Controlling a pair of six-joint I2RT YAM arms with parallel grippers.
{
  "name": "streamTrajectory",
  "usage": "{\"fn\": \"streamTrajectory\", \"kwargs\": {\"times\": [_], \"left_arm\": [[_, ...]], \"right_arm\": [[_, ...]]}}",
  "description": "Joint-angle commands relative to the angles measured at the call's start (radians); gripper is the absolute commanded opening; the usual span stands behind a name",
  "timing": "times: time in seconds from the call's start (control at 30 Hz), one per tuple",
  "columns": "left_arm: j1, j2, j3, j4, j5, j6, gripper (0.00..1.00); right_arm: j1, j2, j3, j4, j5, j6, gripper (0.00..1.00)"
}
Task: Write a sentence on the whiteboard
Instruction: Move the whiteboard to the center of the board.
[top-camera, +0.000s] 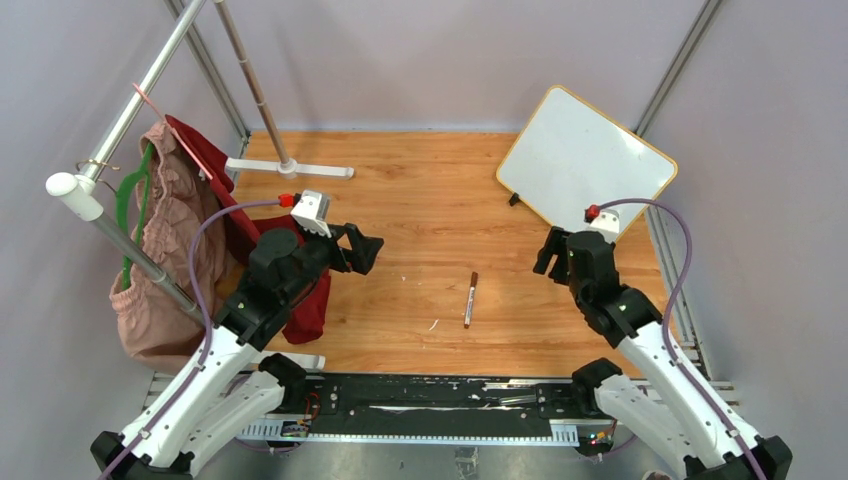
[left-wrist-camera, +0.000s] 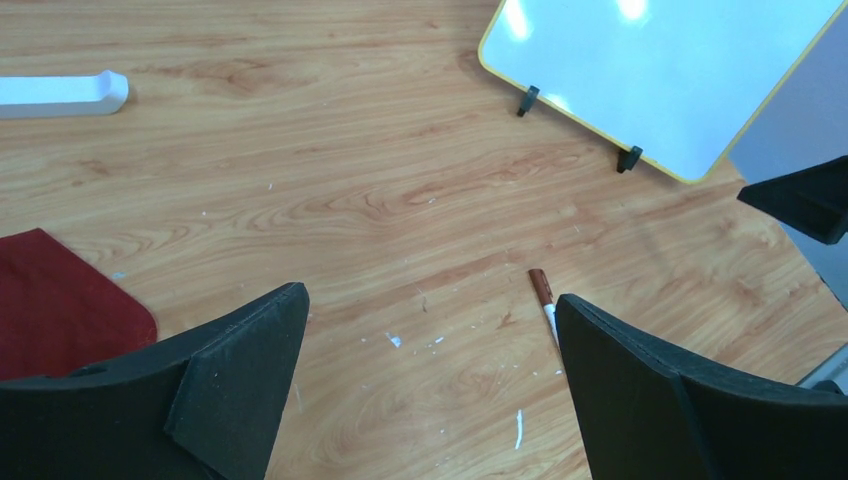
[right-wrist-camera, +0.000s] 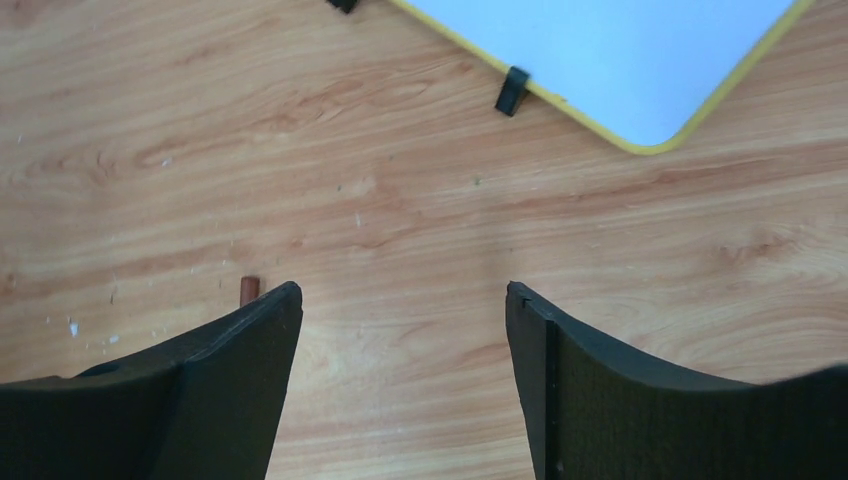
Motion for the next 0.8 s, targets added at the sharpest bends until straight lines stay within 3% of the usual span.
{"fn": "streamTrajectory", "kwargs": {"times": [0.0,0.37,0.77], "left_arm": [[-0.004,0.005,-0.010,0.046,0.016,-0.022,1.00],[-0.004,-0.011,-0.021,0.049,0.030,-0.051,1.00],[-0.004,-0.039,-0.031,0.047,0.013,-0.063,1.00]], "right_arm": [[-0.058,0.044,-0.015,0.009,0.078,0.073,0.77],[-0.028,0.408,0.061,-0.058,0.329,0.456,0.76],[-0.053,0.809,0.238,0.024,0.409,0.492,0.66]]}}
